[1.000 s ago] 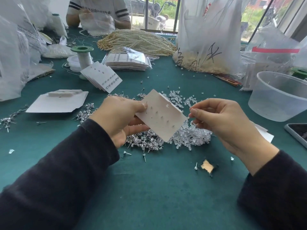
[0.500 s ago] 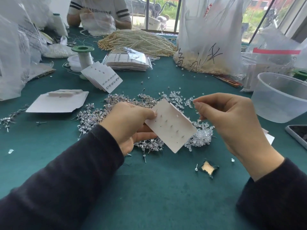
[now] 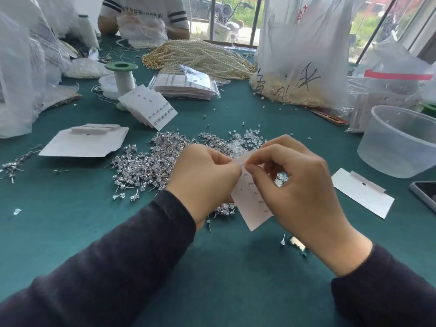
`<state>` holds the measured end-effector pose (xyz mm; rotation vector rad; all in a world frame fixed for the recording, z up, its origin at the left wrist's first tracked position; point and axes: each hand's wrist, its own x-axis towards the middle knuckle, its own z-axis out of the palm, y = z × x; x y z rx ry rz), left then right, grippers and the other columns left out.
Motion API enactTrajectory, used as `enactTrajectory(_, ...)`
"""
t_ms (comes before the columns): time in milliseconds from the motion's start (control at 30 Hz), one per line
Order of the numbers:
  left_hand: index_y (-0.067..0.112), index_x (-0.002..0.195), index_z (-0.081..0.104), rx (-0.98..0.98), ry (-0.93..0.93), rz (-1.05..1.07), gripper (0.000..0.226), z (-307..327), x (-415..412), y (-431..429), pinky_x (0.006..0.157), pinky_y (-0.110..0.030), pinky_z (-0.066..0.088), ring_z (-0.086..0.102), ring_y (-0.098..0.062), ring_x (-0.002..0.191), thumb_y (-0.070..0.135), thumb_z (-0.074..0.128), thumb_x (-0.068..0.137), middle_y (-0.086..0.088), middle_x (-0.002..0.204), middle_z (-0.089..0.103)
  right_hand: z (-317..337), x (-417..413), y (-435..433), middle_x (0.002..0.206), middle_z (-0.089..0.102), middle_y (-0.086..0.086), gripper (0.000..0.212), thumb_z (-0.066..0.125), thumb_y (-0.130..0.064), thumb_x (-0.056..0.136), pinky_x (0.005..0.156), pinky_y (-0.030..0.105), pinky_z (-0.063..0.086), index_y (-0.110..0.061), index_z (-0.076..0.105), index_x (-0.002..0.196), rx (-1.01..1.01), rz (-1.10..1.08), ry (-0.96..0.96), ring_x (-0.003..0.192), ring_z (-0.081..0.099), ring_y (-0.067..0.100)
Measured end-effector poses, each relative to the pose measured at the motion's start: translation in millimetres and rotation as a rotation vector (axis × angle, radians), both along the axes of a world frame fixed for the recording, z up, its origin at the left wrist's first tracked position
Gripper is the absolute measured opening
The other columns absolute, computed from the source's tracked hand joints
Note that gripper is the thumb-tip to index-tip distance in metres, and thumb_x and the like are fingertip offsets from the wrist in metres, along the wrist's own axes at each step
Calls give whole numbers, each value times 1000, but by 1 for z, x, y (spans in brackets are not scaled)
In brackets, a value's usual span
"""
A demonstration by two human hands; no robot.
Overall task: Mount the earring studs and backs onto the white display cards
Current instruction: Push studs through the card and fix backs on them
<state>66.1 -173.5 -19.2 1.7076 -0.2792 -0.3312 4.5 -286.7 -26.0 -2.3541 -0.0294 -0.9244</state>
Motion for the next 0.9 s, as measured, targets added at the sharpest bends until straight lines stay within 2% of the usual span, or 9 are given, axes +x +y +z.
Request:
enactTrajectory(67,11,53,63,42,-90,17,11,2,-2,-1,61,-47,58,68,-31,64,16,58,62,-15,64,69,-2,1,0,77,60,2,10,69,0,74,59,14,40,-9,66,71,6,3,-5,63,50,11)
enactTrajectory(133,9,56,65,70,-135,28,16,4,-4,-1,66,-51,57,68,-35,71,22,54,55,-17,67,70,-3,1,0,77,60,2,10,69,1,74,58,15,40,-8,66,71,10,0,-16,63,51,12)
enactTrajectory(400,10,61,66,117,-202,62,20,0,-3,-3,64,-46,57,68,-31,65,23,52,56,-13,63,69,-5,2,3,76,60,2,10,68,2,73,59,11,39,-8,65,71,39,-27,-23,64,51,11)
enactTrajectory(533,11,60,66,135,-258,78,16,-3,-2,-4,62,-44,58,67,-29,62,22,54,59,-11,59,68,-8,2,4,77,60,0,9,67,1,74,59,13,40,-7,66,71,34,-24,-19,63,51,10)
enactTrajectory(633,12,58,65,153,-300,105,12,-8,-1,-5,57,-35,56,63,-26,54,12,63,69,-7,55,65,-10,4,6,77,60,1,9,67,2,74,59,15,42,-6,66,70,30,-33,-28,64,51,11)
enactTrajectory(733,11,59,66,147,-305,93,14,-9,-1,-5,51,-24,43,53,-18,47,10,64,72,-5,52,63,-12,5,7,76,61,2,9,67,3,74,58,15,42,-5,66,69,31,-42,-28,64,52,11)
enactTrajectory(800,10,60,66,117,-291,72,12,-8,-1,-5,50,-28,45,55,-22,48,16,65,70,-8,53,63,-12,6,7,76,61,1,9,67,3,73,58,11,41,-5,67,69,40,-43,-29,64,52,10)
enactTrajectory(900,11,57,66,91,-301,58,18,-5,-4,-4,55,-37,54,65,-29,56,25,55,59,-10,54,67,-11,5,6,76,62,0,10,67,2,73,59,9,40,-6,69,69,69,-45,-25,66,54,10)
